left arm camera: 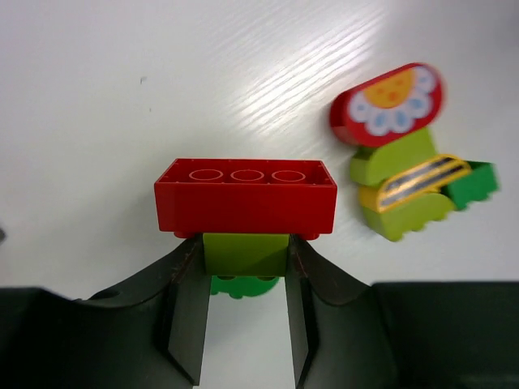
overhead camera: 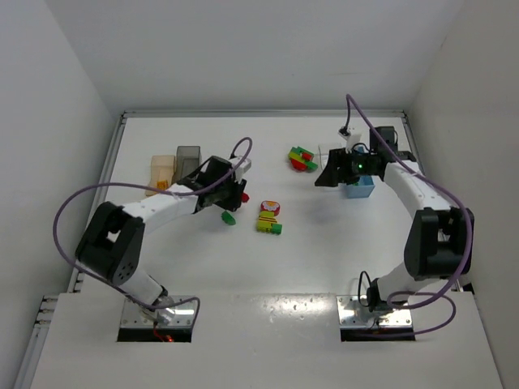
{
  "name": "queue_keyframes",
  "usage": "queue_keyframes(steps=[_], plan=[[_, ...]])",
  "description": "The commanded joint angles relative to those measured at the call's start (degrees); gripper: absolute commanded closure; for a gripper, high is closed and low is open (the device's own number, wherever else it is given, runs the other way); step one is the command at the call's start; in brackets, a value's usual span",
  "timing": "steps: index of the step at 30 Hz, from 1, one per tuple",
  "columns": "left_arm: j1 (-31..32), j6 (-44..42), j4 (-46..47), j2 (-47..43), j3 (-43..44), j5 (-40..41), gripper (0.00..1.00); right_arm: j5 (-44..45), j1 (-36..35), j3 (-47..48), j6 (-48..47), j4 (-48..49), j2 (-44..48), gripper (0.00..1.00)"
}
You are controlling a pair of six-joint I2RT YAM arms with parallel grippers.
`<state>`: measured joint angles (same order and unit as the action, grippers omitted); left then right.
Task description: Sort the legos into containers by color
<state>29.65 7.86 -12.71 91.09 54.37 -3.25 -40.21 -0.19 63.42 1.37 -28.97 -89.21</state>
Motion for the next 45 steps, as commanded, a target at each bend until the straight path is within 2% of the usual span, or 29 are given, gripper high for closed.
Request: queue_keyframes(steps=[1, 5, 10, 15, 22, 45], plan=[[0.32, -4.33, 5.58, -8.62, -2.07, -6.77, 0.85, -16.90, -0.34, -1.27, 9.86, 5.75, -1.58, 0.26], [1.64, -6.01, 7.08, -14.70, -4.80, -9.49, 0.85, -26.74, -3.40, -2.69, 20.06, 14.54, -5.88, 0.26], [5.15, -6.71, 7.08, -17.35, -5.33, -11.52, 0.85, -29.66, -7.45, 2.76, 22.53, 17.10, -9.31, 0.26], [9.19, -7.24, 7.88, -18.58, -5.33, -10.03, 0.85, -29.14, -11.32, 6.10, 22.54, 16.58, -11.51, 0.26], [11.04, -7.77, 7.88, -19.72, -3.58, -9.41, 0.85, -27.03, -14.93, 6.72, 22.01, 16.58, -12.04, 0.26], [12.71, -10.49, 9.46, -18.67, -1.11, -6.51, 0.84, -27.03, -21.96, 8.30, 19.12, 13.86, -13.62, 0.26]])
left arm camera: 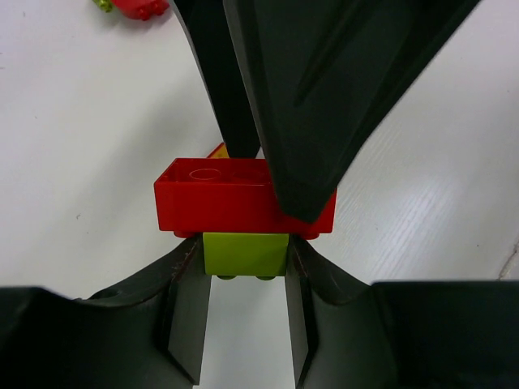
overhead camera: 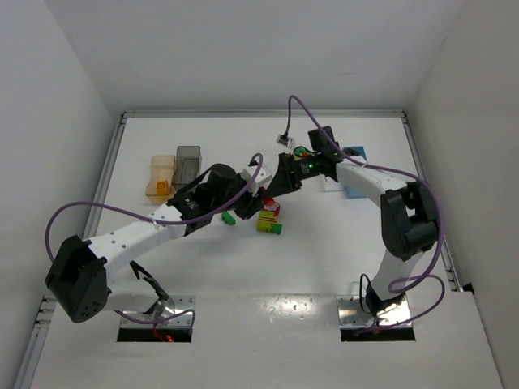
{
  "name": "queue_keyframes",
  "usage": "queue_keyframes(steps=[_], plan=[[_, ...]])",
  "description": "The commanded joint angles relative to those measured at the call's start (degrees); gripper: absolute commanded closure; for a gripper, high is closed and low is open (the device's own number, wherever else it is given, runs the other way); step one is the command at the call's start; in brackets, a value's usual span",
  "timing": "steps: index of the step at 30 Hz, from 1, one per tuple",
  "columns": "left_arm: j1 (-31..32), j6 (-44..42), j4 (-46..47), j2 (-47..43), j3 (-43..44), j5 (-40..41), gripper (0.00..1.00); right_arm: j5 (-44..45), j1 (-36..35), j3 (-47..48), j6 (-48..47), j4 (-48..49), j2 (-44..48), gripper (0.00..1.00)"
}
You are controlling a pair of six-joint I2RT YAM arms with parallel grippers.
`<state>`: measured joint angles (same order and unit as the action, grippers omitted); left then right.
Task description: Sort the legos into containers by color
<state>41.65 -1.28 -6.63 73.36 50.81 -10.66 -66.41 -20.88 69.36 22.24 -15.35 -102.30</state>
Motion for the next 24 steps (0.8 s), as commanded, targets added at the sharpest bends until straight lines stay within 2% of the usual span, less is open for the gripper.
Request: queue_keyframes(steps=[1, 3, 5, 6, 7, 8, 12, 17, 24], plan=[[0.71, -1.36, 3.38, -0.94, 2.46, 0.90, 0.84, -0.82, -1.26, 2.88, -1.76, 0.24, -0.53, 0.26], [0.71, -1.36, 3.91, -0.94, 2.46, 0.90, 0.84, -0.82, -1.87, 2.88, -2.28, 0.24, -1.06, 0.33], [0.71, -1.36, 3.91, -0.42, 2.46, 0.90, 0.84, -0.82, -1.88, 2.88, -2.29, 0.24, -1.06, 0.47], [0.71, -1.36, 3.91, -0.41, 2.46, 0.90, 0.84, -0.82, -1.88, 2.88, -2.29, 0.24, -1.06, 0.60], [0.71, -1.36, 3.91, -0.41, 2.46, 0.90, 0.84, -0.82, -1.88, 2.88, -2.29, 0.24, -1.06, 0.66], [0.71, -1.36, 3.91, -0.41, 1.85, 1.42, 0.84, -0.30, -1.88, 2.88, -2.29, 0.24, -1.06, 0.78], [0.71, -0.66, 3.91, -1.12, 0.79, 2.04, 0.84, 0.93, -1.26, 2.88, -2.29, 0.76, -0.54, 0.93], [0.71, -0.04, 3.91, -2.96, -0.97, 2.75, 0.87, 0.93, 2.07, 2.88, -2.82, 0.76, 0.08, 0.98], [0.19, -0.04, 3.29, -6.03, -3.26, 3.80, 0.88, 2.07, 8.48, 2.88, -2.29, 1.29, 1.84, 1.00]])
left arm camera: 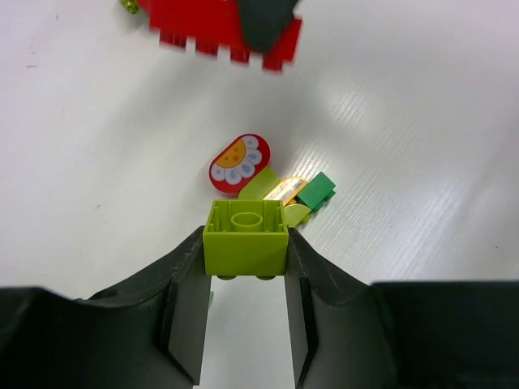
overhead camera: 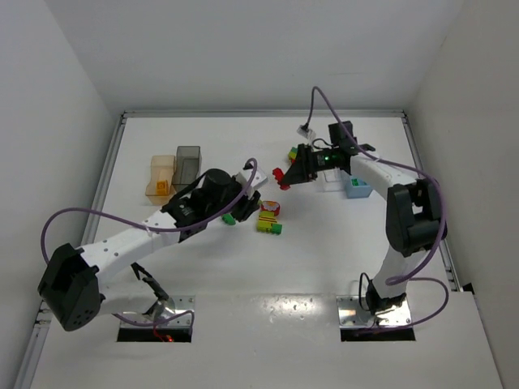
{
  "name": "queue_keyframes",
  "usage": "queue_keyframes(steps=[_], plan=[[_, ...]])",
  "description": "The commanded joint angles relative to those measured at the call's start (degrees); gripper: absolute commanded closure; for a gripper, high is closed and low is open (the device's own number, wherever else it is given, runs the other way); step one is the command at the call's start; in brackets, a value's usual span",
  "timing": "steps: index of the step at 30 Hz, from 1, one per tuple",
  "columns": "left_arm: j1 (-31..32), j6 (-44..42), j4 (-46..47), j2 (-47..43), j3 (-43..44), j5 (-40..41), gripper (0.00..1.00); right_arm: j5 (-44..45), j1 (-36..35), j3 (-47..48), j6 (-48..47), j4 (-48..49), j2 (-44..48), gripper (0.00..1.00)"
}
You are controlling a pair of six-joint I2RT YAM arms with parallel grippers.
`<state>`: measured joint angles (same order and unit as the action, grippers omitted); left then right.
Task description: Sort the legos into containers by color
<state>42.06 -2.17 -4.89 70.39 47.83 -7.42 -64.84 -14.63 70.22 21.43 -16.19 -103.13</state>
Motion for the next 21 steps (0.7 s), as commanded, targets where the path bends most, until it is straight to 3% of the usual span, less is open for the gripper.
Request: queue_keyframes(steps=[1, 5, 8, 9, 12, 21], plan=[[-1.01, 1.38, 1.55, -3.76, -0.81, -1.35, 0.88, 0.50, 3.63, 1.51, -1.48, 2.12, 2.67, 1.00], [-4.53, 3.84, 2.07, -4.30, -0.82, -9.52, 0.88, 5.84, 6.72, 2.20, -6.83, -1.64, 3.90, 1.00], [-8.13, 8.75, -0.82, -0.02, 3.22, -14.89, 0.88, 18.04, 7.34, 2.82, -15.26, -7.18, 6.01, 1.00], [-8.92, 10.16, -3.79, 1.49, 4.97, -14.90, 0.88, 25.48, 7.34, 2.82, -17.80, -7.89, 7.23, 1.00], [-14.27, 16.83, -5.57, 4.84, 10.69, -12.72, 0.88, 36.84, 7.87, 2.82, -18.97, -7.90, 8.47, 1.00], [-26.50, 20.10, -10.58, 15.03, 27.12, -8.58, 0.90, 55.86, 9.01, 1.77, -20.99, -4.39, 7.69, 1.00]])
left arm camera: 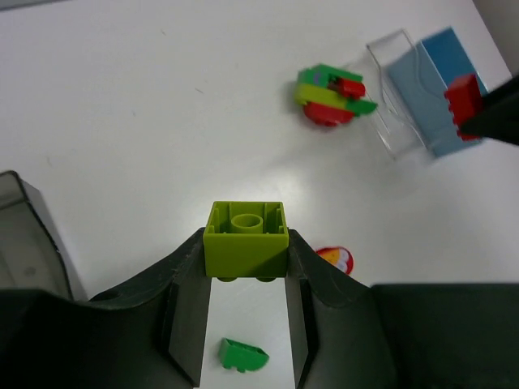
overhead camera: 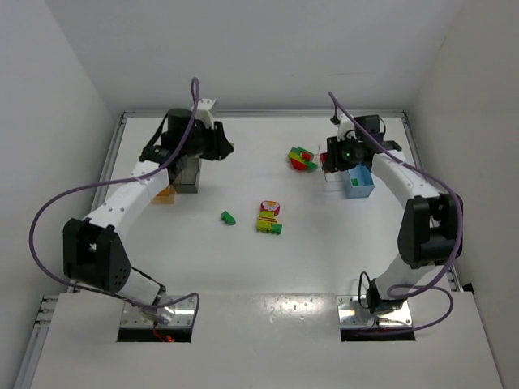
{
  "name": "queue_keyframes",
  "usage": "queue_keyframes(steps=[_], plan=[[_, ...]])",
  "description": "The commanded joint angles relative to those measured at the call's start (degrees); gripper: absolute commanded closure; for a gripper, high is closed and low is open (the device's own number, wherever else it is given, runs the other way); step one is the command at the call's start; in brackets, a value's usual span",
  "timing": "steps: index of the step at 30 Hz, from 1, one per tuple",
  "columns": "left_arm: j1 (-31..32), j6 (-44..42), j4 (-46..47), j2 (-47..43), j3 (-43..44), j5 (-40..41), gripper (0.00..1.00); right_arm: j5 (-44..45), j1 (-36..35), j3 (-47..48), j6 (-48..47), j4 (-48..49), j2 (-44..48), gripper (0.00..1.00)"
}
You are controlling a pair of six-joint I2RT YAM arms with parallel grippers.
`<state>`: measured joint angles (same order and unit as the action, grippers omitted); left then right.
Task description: Sort the legos into containers by color
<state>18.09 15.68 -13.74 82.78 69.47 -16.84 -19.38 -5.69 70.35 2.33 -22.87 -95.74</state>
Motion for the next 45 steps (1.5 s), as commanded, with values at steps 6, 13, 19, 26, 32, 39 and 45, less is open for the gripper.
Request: queue_keyframes(steps=[6, 13, 19, 26, 32, 39, 45], plan=[[-7.10, 2.77, -2.78, 6.94, 8.93, 0.84, 0.90, 14.28, 0.07, 1.64, -2.42, 2.31, -2.25, 0.98], [-9.82, -0.03, -5.24, 11.34, 11.83, 1.37, 0.90, 16.83, 0.07, 2.24, -1.81, 2.31, -4.98, 0.83], [-10.88, -2.40, -6.65, 13.81, 12.35, 4.00, 0.90, 17.35, 0.07, 3.39, -1.27, 2.31, -6.11, 0.49], [-11.41, -3.55, -7.70, 14.86, 12.35, 6.12, 0.88, 17.54, -0.55, 5.85, 0.48, 1.69, -5.60, 0.29], [-11.41, -4.08, -8.85, 16.53, 12.35, 7.43, 0.81, 14.55, -0.55, 8.57, 2.33, 1.16, -4.10, 0.28], [-11.41, -5.13, -10.08, 19.95, 13.05, 14.72, 0.79, 13.49, -0.55, 7.35, 1.81, 0.64, -3.05, 0.28], [-11.93, -5.75, -12.01, 22.69, 15.95, 18.50, 0.72, 12.96, -0.55, 6.29, 1.80, 0.64, -2.00, 0.28]])
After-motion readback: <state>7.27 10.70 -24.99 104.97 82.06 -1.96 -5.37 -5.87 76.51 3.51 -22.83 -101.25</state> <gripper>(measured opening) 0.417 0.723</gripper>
